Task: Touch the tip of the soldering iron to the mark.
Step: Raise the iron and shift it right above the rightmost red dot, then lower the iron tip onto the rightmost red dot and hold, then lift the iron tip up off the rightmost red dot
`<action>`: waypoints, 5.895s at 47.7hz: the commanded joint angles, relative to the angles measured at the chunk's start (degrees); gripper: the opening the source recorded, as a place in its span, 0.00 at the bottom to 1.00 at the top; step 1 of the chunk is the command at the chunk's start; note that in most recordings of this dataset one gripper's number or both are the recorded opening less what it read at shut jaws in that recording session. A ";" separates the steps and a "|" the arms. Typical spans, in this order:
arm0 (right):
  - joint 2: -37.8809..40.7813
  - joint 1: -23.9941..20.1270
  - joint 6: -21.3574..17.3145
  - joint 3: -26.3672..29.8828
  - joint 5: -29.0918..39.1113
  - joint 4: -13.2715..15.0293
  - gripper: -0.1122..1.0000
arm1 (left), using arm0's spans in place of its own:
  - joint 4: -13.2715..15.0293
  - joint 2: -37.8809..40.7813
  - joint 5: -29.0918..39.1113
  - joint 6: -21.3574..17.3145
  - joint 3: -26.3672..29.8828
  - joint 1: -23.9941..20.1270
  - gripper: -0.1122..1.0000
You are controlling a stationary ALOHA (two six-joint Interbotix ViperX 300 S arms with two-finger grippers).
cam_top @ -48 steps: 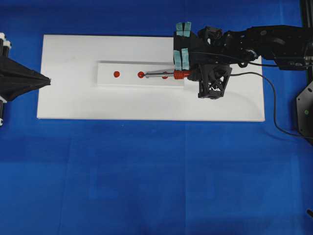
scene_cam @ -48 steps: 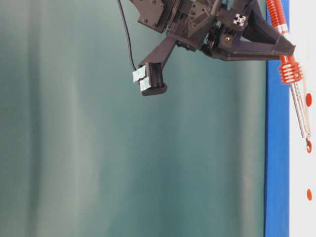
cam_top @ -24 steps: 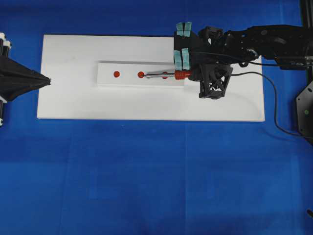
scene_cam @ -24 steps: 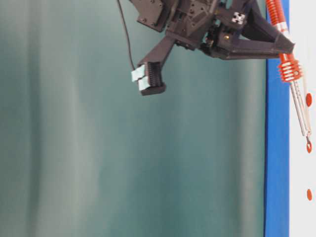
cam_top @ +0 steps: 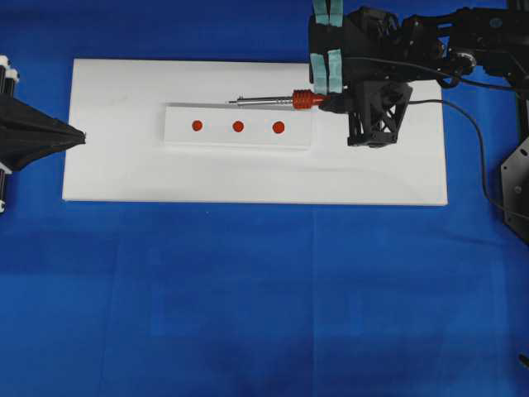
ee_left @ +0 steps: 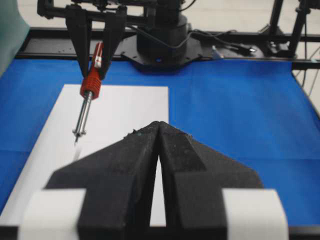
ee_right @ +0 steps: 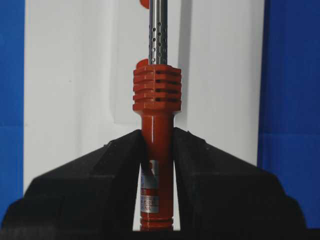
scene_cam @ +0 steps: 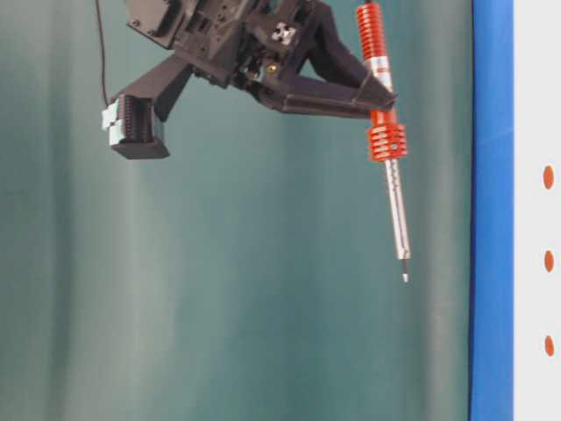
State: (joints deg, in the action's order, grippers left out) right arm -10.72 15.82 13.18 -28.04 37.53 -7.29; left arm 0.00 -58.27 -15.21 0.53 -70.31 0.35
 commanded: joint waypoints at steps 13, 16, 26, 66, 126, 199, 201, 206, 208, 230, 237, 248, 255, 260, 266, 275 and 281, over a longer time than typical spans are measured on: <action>-1.23 0.18 -3.34 1.58 0.09 3.08 0.16 | -0.09 0.26 -0.35 0.00 0.62 -0.09 0.10; -1.23 0.18 -3.43 1.49 0.18 3.25 0.16 | -0.09 0.26 -0.35 0.00 0.62 0.00 0.10; -1.67 0.18 -3.43 0.62 0.35 3.34 0.16 | -0.18 0.26 -0.44 0.00 0.62 0.00 0.10; -15.38 0.18 -4.39 -11.95 1.93 3.43 0.16 | -0.18 0.35 -0.70 0.09 0.53 0.00 0.10; -14.59 0.18 -4.48 -11.87 1.76 4.04 0.16 | -0.18 0.26 -0.70 0.09 0.62 0.00 0.10; 0.09 0.70 -5.71 -14.24 -5.54 4.04 0.16 | -0.09 0.26 -0.62 0.00 0.62 -0.09 0.10; 0.09 0.70 -5.71 -14.24 -5.54 4.04 0.16 | -0.09 0.26 -0.62 0.00 0.62 0.00 0.10; 0.09 0.70 -5.71 -14.24 -5.54 4.04 0.16 | -0.18 0.26 -0.62 0.09 0.62 0.00 0.10; 0.09 0.70 -5.80 -14.24 -5.45 3.96 0.16 | -0.09 0.26 -0.62 0.09 0.62 0.00 0.10; 0.18 0.70 -5.80 -14.15 -5.36 3.96 0.16 | -0.09 0.26 -0.62 0.09 0.62 0.00 0.10; 0.18 0.70 -5.89 -14.15 -5.27 3.96 0.16 | -0.09 0.26 -0.62 0.09 0.62 0.00 0.10; 0.18 0.70 -5.89 -14.15 -5.27 3.96 0.16 | -0.18 0.26 -0.62 0.09 0.62 0.00 0.10; 0.00 0.70 -5.98 -13.89 -5.19 3.87 0.16 | -0.18 0.26 -0.62 0.09 0.62 0.00 0.10; -0.97 0.70 -6.15 -13.27 -4.48 3.87 0.16 | -0.09 0.26 -0.62 0.09 0.62 0.00 0.10; -3.52 0.70 -6.94 -11.69 -2.20 4.04 0.16 | -0.18 0.26 -0.70 0.18 0.62 0.00 0.10; -7.91 0.70 -7.21 -8.70 2.81 4.04 0.16 | -0.18 0.26 -0.70 0.18 0.70 0.00 0.10; -9.84 0.70 -7.29 -7.12 5.89 4.75 0.16 | -0.09 0.26 -0.79 0.09 0.70 -0.09 0.10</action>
State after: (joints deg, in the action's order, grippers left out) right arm -18.63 16.35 5.98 -37.35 42.19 -3.16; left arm -0.09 -58.27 -15.29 0.62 -70.31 0.44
